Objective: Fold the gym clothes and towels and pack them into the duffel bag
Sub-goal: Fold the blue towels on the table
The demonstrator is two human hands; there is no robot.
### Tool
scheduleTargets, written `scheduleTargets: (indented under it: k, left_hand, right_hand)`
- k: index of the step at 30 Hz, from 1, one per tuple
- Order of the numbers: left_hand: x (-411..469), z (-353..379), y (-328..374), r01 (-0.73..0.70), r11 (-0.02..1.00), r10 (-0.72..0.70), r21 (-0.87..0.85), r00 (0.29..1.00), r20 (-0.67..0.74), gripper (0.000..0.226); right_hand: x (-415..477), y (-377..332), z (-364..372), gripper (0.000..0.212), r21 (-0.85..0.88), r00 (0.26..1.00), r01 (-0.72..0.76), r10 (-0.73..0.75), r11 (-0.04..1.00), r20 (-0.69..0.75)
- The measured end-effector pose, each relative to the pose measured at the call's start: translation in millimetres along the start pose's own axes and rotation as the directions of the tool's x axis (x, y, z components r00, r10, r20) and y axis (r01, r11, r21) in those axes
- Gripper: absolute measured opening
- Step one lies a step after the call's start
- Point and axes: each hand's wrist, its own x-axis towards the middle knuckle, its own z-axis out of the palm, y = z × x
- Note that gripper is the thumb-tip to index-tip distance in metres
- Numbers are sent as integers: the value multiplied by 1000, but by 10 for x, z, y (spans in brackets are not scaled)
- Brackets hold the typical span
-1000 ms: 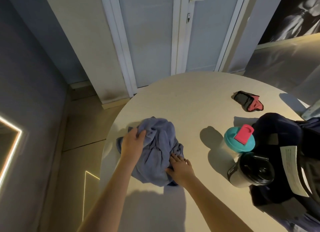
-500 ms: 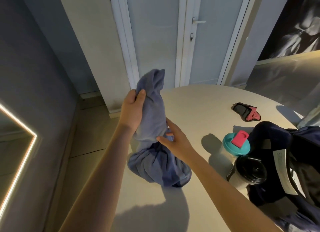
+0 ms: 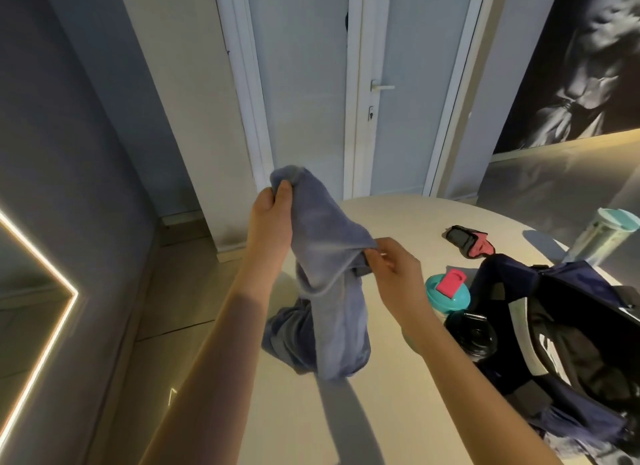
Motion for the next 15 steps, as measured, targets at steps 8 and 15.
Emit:
scheduleTargets:
  k: [8,15]
  left_hand:
    - [-1167,245,-884,344,918,-361,196,931,54,41]
    - [-1939,391,-1454,345,822,-444,454,887,129,28]
  right_hand:
    - [-777,688,-473,13,-197,991,-129,119,972,-61]
    - [-1283,1254,-660,12,-437,978,-187,210,880,5]
